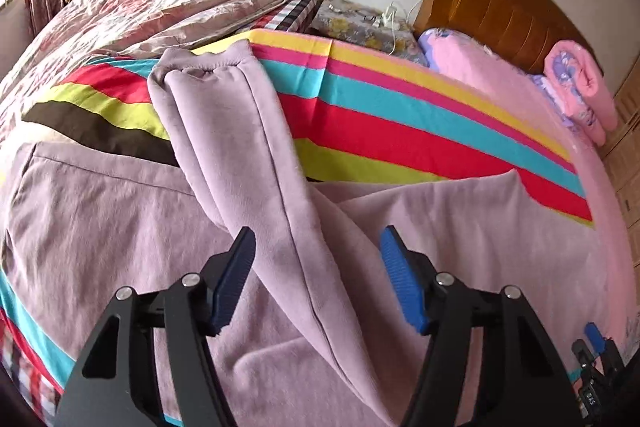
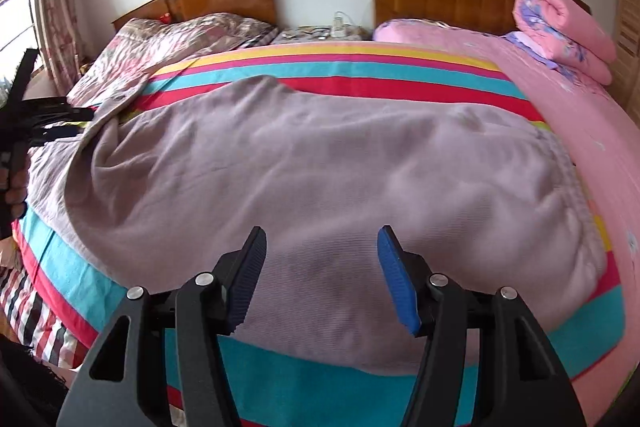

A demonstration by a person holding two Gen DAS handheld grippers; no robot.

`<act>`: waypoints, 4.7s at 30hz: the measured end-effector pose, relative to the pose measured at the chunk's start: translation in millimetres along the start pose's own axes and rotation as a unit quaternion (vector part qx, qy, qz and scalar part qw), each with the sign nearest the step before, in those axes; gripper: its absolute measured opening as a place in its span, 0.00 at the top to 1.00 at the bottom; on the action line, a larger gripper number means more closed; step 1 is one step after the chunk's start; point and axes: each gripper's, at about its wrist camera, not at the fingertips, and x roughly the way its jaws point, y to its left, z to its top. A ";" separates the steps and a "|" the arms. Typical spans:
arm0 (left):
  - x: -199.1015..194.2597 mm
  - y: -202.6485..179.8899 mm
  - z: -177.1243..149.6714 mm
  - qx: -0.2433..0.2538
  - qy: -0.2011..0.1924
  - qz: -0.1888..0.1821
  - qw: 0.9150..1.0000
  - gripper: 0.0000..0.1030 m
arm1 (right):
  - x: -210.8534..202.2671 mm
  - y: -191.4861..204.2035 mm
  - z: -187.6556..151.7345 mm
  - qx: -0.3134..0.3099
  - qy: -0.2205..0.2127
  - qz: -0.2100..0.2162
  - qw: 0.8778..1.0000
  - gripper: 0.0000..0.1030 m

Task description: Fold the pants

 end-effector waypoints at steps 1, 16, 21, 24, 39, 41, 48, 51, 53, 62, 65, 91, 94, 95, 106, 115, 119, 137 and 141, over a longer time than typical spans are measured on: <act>7.0 0.0 0.9 0.006 0.011 0.006 1.000 0.42 | 1.0 5.0 0.2 -0.003 0.001 0.006 1.000 0.44; -61.5 99.5 -85.5 -0.091 -0.069 -0.018 0.993 0.97 | 16.3 16.9 4.6 -0.012 0.014 0.026 0.999 0.43; -37.8 143.3 -133.2 -0.172 -0.035 -0.037 0.984 0.99 | 25.3 30.8 11.9 -0.041 0.029 0.027 0.998 0.43; -45.0 142.8 -122.4 -0.176 -0.059 -0.065 0.981 0.97 | 19.5 42.1 24.7 -0.056 0.020 0.038 0.998 0.43; 24.6 66.9 0.7 0.034 -0.009 0.048 0.998 0.96 | 23.7 144.3 47.9 -0.134 -0.003 0.122 0.983 0.40; 5.3 79.8 -3.5 0.011 -0.049 0.045 0.998 0.97 | 25.6 141.8 46.1 -0.128 0.003 0.119 0.985 0.40; -74.0 161.2 -78.1 -0.127 -0.105 0.001 0.986 0.98 | 35.6 139.9 48.8 -0.125 0.016 0.128 0.984 0.40; -48.6 191.2 -109.1 -0.173 -0.048 -0.012 0.984 0.97 | 47.3 154.6 56.4 -0.153 0.021 0.146 0.977 0.40; -47.4 193.9 -117.4 -0.177 -0.054 -0.019 0.982 0.94 | 51.9 169.4 68.3 -0.190 0.008 0.161 0.969 0.40; -76.7 161.4 -69.9 -0.126 -0.122 -0.015 0.984 0.45 | 107.2 235.1 159.6 -0.293 -0.026 0.262 0.919 0.56; -61.3 141.1 -43.0 -0.065 -0.097 0.000 0.993 0.42 | 139.6 258.5 177.1 -0.307 -0.005 0.263 0.915 0.63; -46.1 306.5 -121.5 -0.334 -0.154 -0.085 0.926 0.89 | 181.8 320.6 145.0 -0.394 0.075 0.289 0.869 0.63; -48.3 304.0 -111.4 -0.323 -0.168 -0.098 0.926 0.57 | 188.7 327.0 137.0 -0.408 0.095 0.293 0.859 0.63; -49.4 303.3 -107.5 -0.318 -0.170 -0.102 0.927 0.50 | 189.3 328.4 135.5 -0.412 0.100 0.295 0.856 0.63; -33.7 303.9 -95.3 -0.305 -0.161 -0.112 0.932 0.49 | 188.1 328.6 130.6 -0.431 0.097 0.293 0.848 0.64; -38.7 311.7 -84.5 -0.300 -0.182 -0.109 0.930 0.93 | 169.5 331.9 121.0 -0.454 0.049 0.247 0.855 0.93; -77.6 295.4 -85.3 -0.280 -0.236 -0.089 0.926 0.93 | 134.9 326.3 150.6 -0.433 -0.046 0.217 0.874 0.93; -47.4 308.4 -101.2 -0.308 -0.176 -0.092 0.931 0.64 | 84.6 222.4 118.1 -0.291 0.018 0.268 0.918 0.65; -39.2 299.5 -101.7 -0.315 -0.169 -0.097 0.929 0.60 | 42.3 235.3 62.7 -0.335 0.029 0.298 0.893 0.75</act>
